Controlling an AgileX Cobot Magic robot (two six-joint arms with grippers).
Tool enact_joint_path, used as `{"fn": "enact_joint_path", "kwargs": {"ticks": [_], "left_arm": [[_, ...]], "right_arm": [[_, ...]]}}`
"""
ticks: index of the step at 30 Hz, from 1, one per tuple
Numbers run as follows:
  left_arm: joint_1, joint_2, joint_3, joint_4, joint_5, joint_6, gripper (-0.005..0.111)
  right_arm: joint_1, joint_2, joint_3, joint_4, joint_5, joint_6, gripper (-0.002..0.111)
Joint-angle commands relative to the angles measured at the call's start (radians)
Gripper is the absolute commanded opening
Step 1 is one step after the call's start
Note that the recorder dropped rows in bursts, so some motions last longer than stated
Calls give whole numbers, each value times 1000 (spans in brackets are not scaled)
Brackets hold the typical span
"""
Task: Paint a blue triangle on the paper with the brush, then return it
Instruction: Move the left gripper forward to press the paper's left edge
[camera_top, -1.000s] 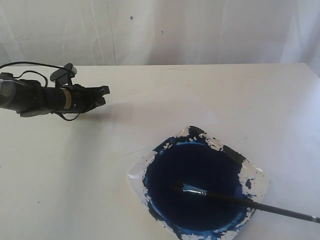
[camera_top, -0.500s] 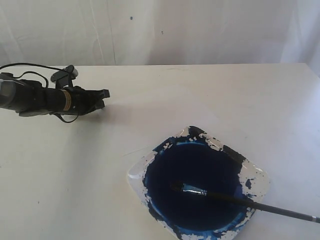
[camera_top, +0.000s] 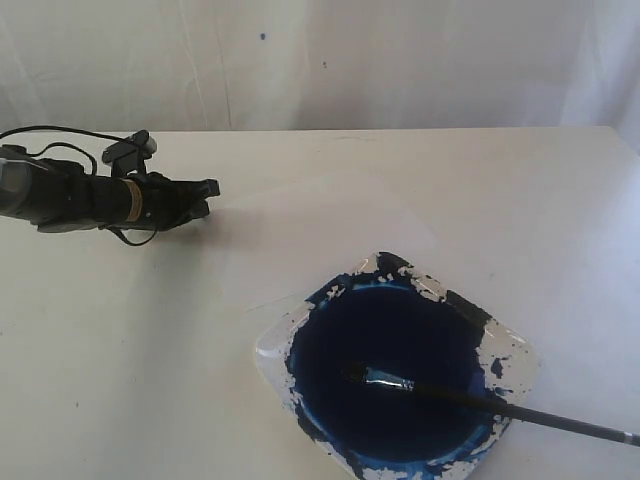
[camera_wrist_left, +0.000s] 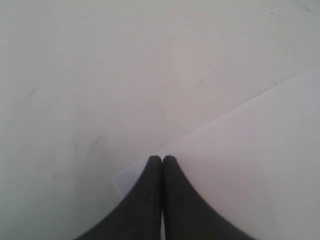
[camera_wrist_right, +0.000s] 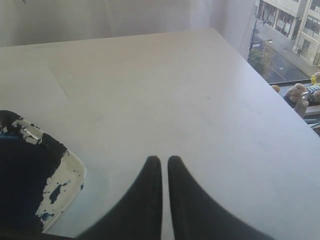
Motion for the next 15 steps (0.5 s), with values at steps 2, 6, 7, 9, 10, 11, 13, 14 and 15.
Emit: {"fn": "enact_joint_path", "kwargs": {"ticks": [2, 6, 7, 9, 10, 11, 13, 14, 15], "left_arm": [[-5, 1, -3, 38, 7, -3, 0], [-5, 1, -3, 72, 7, -3, 0], [-5, 1, -3, 72, 7, -3, 0], [-5, 1, -3, 72, 7, -3, 0], [-5, 1, -3, 72, 7, -3, 0], [-5, 1, -3, 72, 7, -3, 0], [-5, 1, -3, 72, 5, -3, 0], [-5, 1, -3, 72, 3, -3, 0], [-5, 1, -3, 72, 1, -3, 0]], "right_arm": [[3, -6, 5, -6, -10, -1, 5], [3, -6, 5, -6, -10, -1, 5], [3, -6, 5, -6, -10, -15, 5], [3, -6, 5, -57, -26, -90, 5], [3, -6, 5, -61, -101, -104, 5], [3, -6, 5, -56, -156, -102, 5], [3, -6, 5, -16, -326, -53, 5], [3, -6, 5, -5, -407, -31, 5], [3, -6, 5, -1, -478, -8, 5]]}}
